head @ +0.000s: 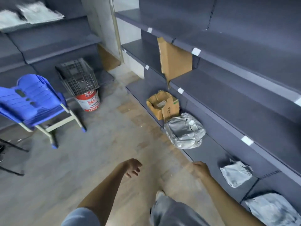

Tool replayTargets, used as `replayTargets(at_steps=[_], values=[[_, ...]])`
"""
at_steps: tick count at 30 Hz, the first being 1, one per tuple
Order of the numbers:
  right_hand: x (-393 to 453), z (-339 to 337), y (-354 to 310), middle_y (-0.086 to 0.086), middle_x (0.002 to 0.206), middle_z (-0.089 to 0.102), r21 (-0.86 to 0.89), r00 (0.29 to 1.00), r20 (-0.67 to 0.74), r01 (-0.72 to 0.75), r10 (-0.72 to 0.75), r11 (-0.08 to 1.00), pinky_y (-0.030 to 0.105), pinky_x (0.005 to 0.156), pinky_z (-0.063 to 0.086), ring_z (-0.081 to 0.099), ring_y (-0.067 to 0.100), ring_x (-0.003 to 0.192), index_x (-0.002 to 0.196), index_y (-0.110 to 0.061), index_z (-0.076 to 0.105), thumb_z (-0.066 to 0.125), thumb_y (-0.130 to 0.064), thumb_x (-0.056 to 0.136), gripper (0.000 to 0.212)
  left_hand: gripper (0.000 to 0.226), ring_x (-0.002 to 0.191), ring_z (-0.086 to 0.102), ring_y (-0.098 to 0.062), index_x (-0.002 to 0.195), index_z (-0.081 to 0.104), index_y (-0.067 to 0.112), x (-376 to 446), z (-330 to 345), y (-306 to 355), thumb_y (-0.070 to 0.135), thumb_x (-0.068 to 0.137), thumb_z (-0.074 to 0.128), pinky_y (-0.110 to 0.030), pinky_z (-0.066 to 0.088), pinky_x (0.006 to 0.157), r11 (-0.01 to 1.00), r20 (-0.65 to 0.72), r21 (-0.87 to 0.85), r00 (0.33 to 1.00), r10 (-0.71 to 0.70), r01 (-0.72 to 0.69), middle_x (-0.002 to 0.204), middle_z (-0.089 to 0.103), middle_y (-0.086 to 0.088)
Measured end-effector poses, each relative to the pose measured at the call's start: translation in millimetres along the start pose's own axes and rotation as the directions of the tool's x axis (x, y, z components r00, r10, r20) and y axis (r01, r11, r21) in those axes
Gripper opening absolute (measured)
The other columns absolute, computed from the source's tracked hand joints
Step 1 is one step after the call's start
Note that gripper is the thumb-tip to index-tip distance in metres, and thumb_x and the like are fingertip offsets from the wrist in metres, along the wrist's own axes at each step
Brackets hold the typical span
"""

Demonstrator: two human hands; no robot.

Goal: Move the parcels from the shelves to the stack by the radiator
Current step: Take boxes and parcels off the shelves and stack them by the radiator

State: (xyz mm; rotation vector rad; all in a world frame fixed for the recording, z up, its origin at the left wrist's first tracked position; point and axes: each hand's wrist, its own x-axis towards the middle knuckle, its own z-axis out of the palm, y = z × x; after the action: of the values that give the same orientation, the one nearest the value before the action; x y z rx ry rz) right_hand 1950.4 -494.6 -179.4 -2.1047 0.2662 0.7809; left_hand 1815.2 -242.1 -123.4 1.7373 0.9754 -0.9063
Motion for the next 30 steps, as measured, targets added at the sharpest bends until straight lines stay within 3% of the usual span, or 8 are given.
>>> replayTargets(at_steps=[5,8,10,14,19,21,24,30], values=[[76,-1,-110,0.009,0.084,0.051,-0.087,0.997,0.021,0.072,-0.07,0.994,0.027,0.071,0.035,0.046,0.022,0.08,0.092,-0.003,0.063,0.046,-0.004,0.092,0.017,0.037,0.079,0.059,-0.016,0.133,0.046,0.009,34,-95,77,0.022,0.101,0.032,-0.021,0.04,0.059,0.986,-0.157,-0.041,0.975,0.156,-0.164,0.109,0.056,-0.008],[115,23,-160,0.009,0.07,0.049,-0.148,0.993,0.056,0.106,-0.099,0.983,0.024,0.058,0.03,0.042,0.017,0.062,0.103,0.009,0.063,0.047,-0.002,0.09,0.024,0.036,0.094,0.056,-0.021,0.133,0.046,0.009,56,-137,97,0.023,0.102,0.033,-0.024,0.044,0.065,0.952,-0.13,-0.222,0.974,0.184,-0.209,0.126,0.058,-0.017],[139,46,-190,0.01,0.08,0.051,-0.168,0.986,0.141,0.113,-0.089,0.979,0.026,0.068,0.034,0.046,0.021,0.073,0.103,0.004,0.064,0.048,-0.006,0.092,0.022,0.036,0.095,0.056,-0.021,0.133,0.046,0.009,78,-168,105,0.023,0.102,0.033,-0.027,0.044,0.073,0.935,-0.147,-0.281,0.972,0.182,-0.217,0.127,0.058,-0.017],[200,101,-250,0.015,0.083,0.053,-0.142,0.98,0.194,0.063,-0.035,0.988,0.029,0.063,0.034,0.047,0.02,0.072,0.079,0.003,0.062,0.051,-0.001,0.089,0.015,0.035,0.095,0.057,-0.021,0.131,0.048,0.011,135,-235,119,0.024,0.102,0.033,-0.031,0.042,0.084,0.904,-0.159,-0.36,0.97,0.184,-0.231,0.125,0.059,-0.014],[275,175,-331,0.001,0.07,0.05,-0.268,0.978,0.206,0.098,-0.042,0.959,0.021,0.057,0.031,0.043,0.012,0.062,0.068,-0.015,0.054,0.044,0.001,0.09,0.029,0.037,0.095,0.057,-0.023,0.131,0.048,0.007,222,-331,135,0.024,0.101,0.036,-0.029,0.043,0.074,0.771,-0.16,-0.584,0.967,0.196,-0.253,0.124,0.059,-0.017],[298,202,-357,-0.001,0.075,0.05,-0.31,0.979,0.203,0.056,0.009,0.949,0.017,0.058,0.033,0.043,0.008,0.063,0.083,-0.015,0.057,0.044,-0.004,0.093,0.019,0.033,0.082,0.057,-0.02,0.126,0.05,0.007,252,-367,137,0.023,0.102,0.035,-0.025,0.041,0.068,0.673,-0.141,-0.706,0.975,0.174,-0.222,0.107,0.062,-0.012],[320,239,-391,0.012,0.101,0.056,-0.373,0.977,0.205,0.023,0.059,0.927,0.023,0.068,0.041,0.051,0.019,0.081,0.119,0.001,0.057,0.042,-0.012,0.096,0.03,0.021,0.073,0.055,-0.015,0.114,0.051,0.012,290,-415,134,0.02,0.101,0.036,-0.023,0.039,0.067,0.604,-0.1,-0.784,0.99,0.103,-0.142,0.084,0.058,-0.003],[385,325,-433,0.021,0.124,0.06,-0.472,0.973,0.23,0.093,0.021,0.877,0.029,0.098,0.038,0.054,0.032,0.118,0.115,0.003,0.062,0.04,-0.014,0.091,0.036,0.021,0.061,0.059,-0.014,0.112,0.054,0.005,379,-486,131,0.003,0.097,0.039,-0.024,0.04,0.061,0.608,-0.131,-0.789,0.991,-0.023,-0.09,0.079,0.057,-0.009]])
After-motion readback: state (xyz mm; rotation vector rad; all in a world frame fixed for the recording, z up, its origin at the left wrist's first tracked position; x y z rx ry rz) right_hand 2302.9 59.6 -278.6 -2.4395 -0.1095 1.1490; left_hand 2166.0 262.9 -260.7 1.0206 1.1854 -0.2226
